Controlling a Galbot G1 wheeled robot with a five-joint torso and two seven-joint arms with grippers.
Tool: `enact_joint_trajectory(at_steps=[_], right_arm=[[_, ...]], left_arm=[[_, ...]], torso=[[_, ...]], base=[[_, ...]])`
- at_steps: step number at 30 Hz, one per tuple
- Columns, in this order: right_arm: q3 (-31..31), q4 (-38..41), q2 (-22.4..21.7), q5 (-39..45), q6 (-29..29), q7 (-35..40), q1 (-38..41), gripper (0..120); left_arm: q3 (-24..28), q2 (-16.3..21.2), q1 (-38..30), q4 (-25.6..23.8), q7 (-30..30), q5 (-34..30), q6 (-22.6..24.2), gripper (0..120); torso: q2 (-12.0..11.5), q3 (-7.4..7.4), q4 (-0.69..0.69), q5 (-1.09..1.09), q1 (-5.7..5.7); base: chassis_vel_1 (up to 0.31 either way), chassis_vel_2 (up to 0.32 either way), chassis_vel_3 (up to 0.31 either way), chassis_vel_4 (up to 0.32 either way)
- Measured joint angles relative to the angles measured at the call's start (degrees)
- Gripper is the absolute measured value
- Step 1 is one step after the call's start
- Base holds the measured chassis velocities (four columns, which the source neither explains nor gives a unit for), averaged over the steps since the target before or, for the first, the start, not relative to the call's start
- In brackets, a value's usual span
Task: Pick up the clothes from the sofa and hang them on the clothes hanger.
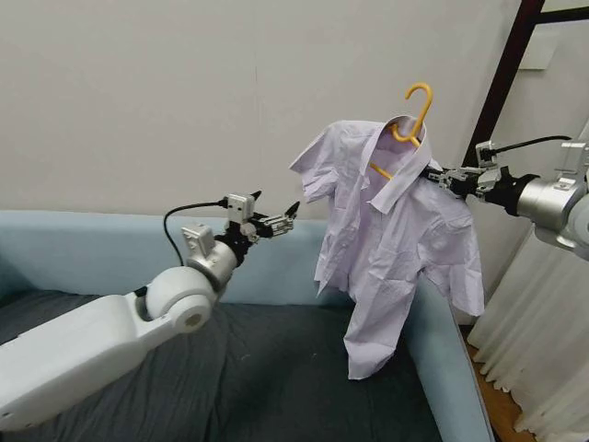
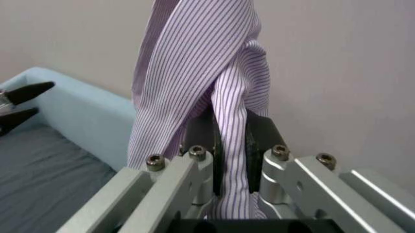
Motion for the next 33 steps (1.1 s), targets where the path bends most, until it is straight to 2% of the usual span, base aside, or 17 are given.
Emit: enact_joint_trajectory(at_steps=[2,4,5,9,14,17,18,24,33], right_arm=[[0.53,0.78,-0.85,0.03,-0.13,0.49,-1.17,7],[0.61,0.77,-1.45,0.25,-0.25,0.68,-1.1,7],[0.61,0.77,-1.45,0.25,-0.25,0.68,-1.1,7],[0.53,1.18,-2.97,2.16,-1.08,1.82,-0.21,7],[0.5,3.28,-4.46,5.23,-2.78,3.66,-0.53,7],[0.5,4.03,-5.07,6.28,-3.56,4.0,-0.78,7],[0.5,5.13,-6.57,7.28,-4.75,4.26,-1.5,7],[0.54,5.82,-8.22,10.45,-7.54,5.33,-1.0,7],[0.4,5.72,-8.51,12.16,-9.48,7.26,-0.69,7]], left_arm=[[-0.1,-5.2,0.3,3.49,1.07,0.21,-0.82,100],[0.23,-8.0,0.29,5.12,1.49,0.37,-1.16,100],[0.23,-8.0,0.29,5.12,1.49,0.37,-1.16,100],[0.65,-14.32,0.1,8.04,1.7,0.41,-1.69,100],[0.81,-18.98,0.09,10.06,1.54,1.4,-1.74,100],[0.82,-20.12,-0.08,10.88,1.2,1.72,-1.74,98],[0.57,-22.11,-0.67,11.87,0.39,1.84,-1.71,97],[0.75,-22.54,-0.64,12.5,-0.08,2.44,-1.52,88],[1.44,-22.46,0.44,12.73,0.06,3.93,-1.25,52]], torso=[[0.0,0.0,0.0,0.01,0.0],[0.0,0.0,0.01,0.01,0.0],[0.0,0.0,0.01,0.01,0.0],[0.0,-0.01,0.01,0.0,0.0],[0.0,-0.01,0.01,0.01,0.0],[0.0,-0.01,0.01,-0.01,0.0],[0.0,-0.01,0.02,-0.01,0.0],[0.0,-0.01,0.03,-0.01,0.0],[0.0,-0.01,0.02,-0.01,0.0]], base=[[0.0,0.0,0.0,0.0],[0.0,0.0,0.0,0.0],[0.0,0.0,0.0,0.0],[0.0,0.0,0.0,0.0],[0.0,0.0,0.0,0.0],[0.0,0.0,0.0,0.0],[0.0,0.0,0.0,0.0],[0.0,0.0,0.0,0.0],[0.0,0.0,0.0,0.0]])
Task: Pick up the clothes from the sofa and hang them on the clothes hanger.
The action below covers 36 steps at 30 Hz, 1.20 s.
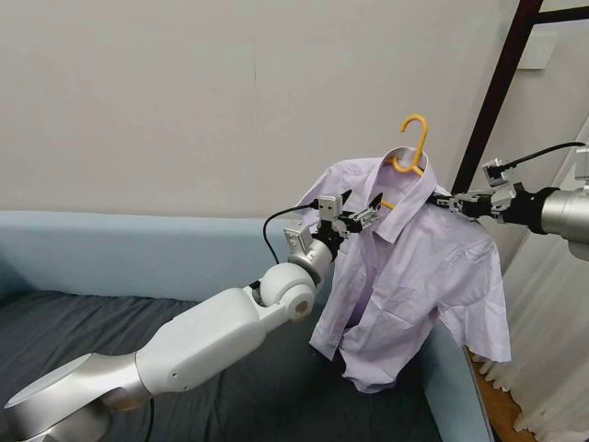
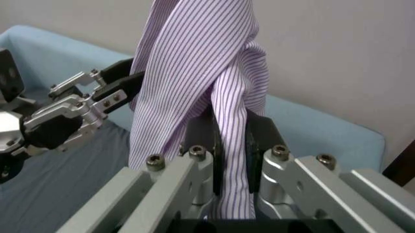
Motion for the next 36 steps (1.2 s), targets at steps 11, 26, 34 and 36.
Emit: enact_joint_trajectory(at_steps=[11,26,34,36], right_arm=[[-0.16,-0.53,0.61,1.48,0.02,1.37,0.27,7],[-0.17,-1.12,1.11,2.68,0.09,2.32,1.04,7],[-0.03,-1.07,1.62,3.92,0.12,3.08,1.07,7],[0.04,-1.15,1.94,4.61,0.13,3.6,1.28,7]], left_arm=[[0.82,-0.4,-0.38,0.74,0.68,0.09,0.33,12],[1.82,0.09,-0.85,-3.86,-1.23,-0.01,0.72,0],[0.88,-0.36,-1.51,-5.78,-4.95,-3.05,2.73,0],[1.16,0.37,-1.6,-6.33,-7.02,-1.71,4.99,4]], torso=[[0.0,0.0,0.0,0.01,0.0],[0.0,0.0,0.0,-0.01,0.0],[0.0,0.0,-0.01,0.0,0.0],[0.0,0.0,-0.02,0.0,0.0]], base=[[0.0,0.0,0.0,0.0],[0.0,0.0,0.0,0.0],[0.0,0.0,0.0,0.0],[0.0,0.0,0.0,0.0]])
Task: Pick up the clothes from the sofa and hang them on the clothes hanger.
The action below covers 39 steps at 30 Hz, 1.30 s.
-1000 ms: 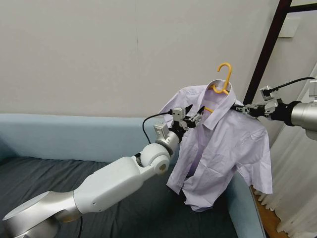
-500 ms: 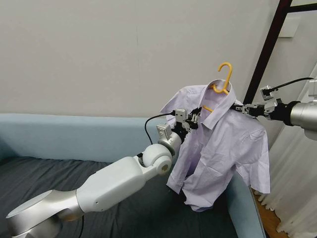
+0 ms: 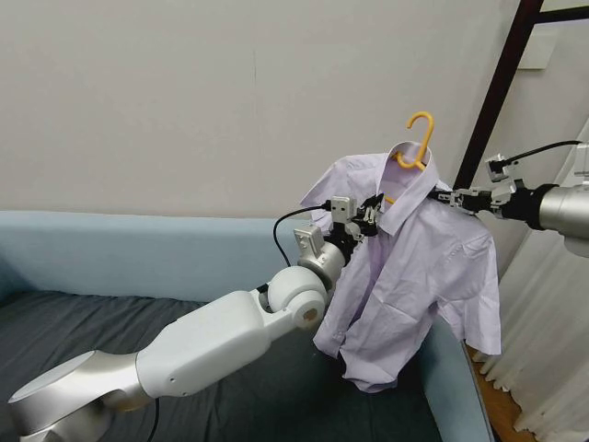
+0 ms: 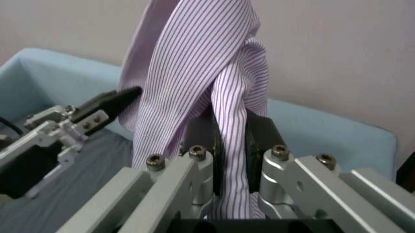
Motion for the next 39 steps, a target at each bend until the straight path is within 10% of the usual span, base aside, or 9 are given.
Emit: enact_joint_trajectory(at_steps=[14,21,31,39], right_arm=[[0.34,0.56,2.32,4.98,0.04,8.74,0.69,7],[-2.73,-4.23,6.52,4.35,0.04,10.87,6.47,7],[-2.7,-12.68,11.86,0.91,0.04,12.45,12.01,7],[-5.74,-8.3,8.62,6.08,-0.1,23.98,19.36,7]], left_arm=[[-3.52,14.98,13.31,-9.84,-2.51,10.33,4.57,53],[-19.03,21.52,36.19,-16.44,2.17,16.03,0.16,80],[-44.39,15.05,72.79,-22.36,5.69,34.04,-2.77,100],[-50.66,2.73,85.09,-22.37,7.06,44.57,-7.27,100]], torso=[[0.0,0.0,0.01,-0.01,0.0],[0.01,-0.01,0.0,-0.02,-0.02],[0.01,0.0,0.03,0.02,-0.02],[0.01,-0.01,0.01,0.01,-0.01]], base=[[0.0,0.0,0.0,0.0],[0.0,0.0,0.0,0.0],[0.0,0.0,0.0,0.0],[0.0,0.0,0.0,0.0]])
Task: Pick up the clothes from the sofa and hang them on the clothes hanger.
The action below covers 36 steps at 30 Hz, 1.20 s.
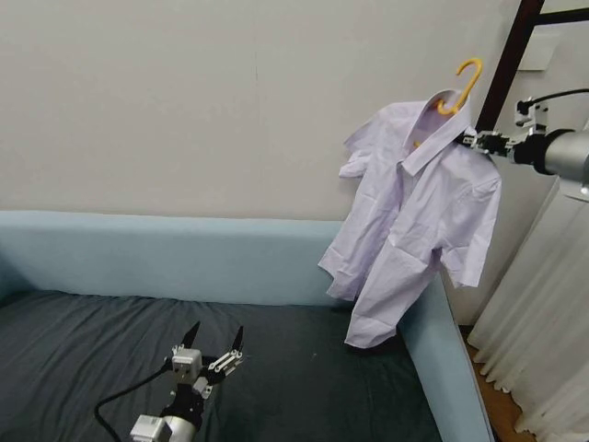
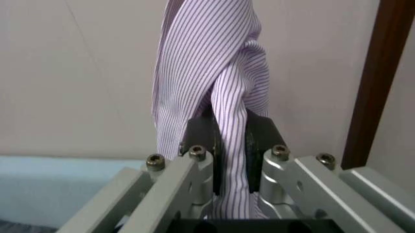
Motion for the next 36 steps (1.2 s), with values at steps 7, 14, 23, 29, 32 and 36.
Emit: enact_joint_trajectory(at_steps=[7,14,23,29,32,36], right_arm=[[-8.05,1.51,-0.79,1.39,-0.05,9.56,9.67,7],[-16.92,-4.11,2.55,-4.14,-0.06,14.41,17.48,7],[-22.9,-4.83,1.47,-4.66,-0.08,19.4,23.26,7],[-29.23,-4.2,-0.05,-2.22,-0.1,24.6,29.29,7],[-32.33,-3.35,-0.79,0.51,-0.1,26.14,32.22,7],[-37.76,-3.35,-1.47,1.61,-0.11,27.47,36.49,7]], left_arm=[[-0.4,-4.92,3.3,1.57,-1.98,6.17,-0.28,100],[-1.27,-7.13,6.54,2.36,-2.6,7.91,-2.98,100],[-2.32,-8.02,7.61,2.49,-3.27,8.3,-4.8,100],[-1.84,-8.39,7.67,2.47,-3.81,8.88,-4.87,100],[-1.76,-8.39,7.47,2.54,-4.1,8.86,-4.87,100],[-1.51,-8.13,7.28,2.82,-4.42,8.76,-4.87,100]], torso=[[0.0,0.01,0.0,0.0,0.0],[-0.02,0.02,0.04,-0.01,0.02],[-0.01,0.01,0.0,0.0,0.01],[-0.01,0.01,0.0,0.0,0.01],[-0.01,0.01,0.01,-0.01,0.02],[-0.01,0.01,0.0,-0.01,0.01]], base=[[0.0,0.0,0.0,0.0],[0.0,0.0,0.0,0.0],[0.0,0.0,0.0,0.0],[0.0,0.0,0.0,0.0],[0.0,0.0,0.0,0.0],[0.0,0.0,0.0,0.0]])
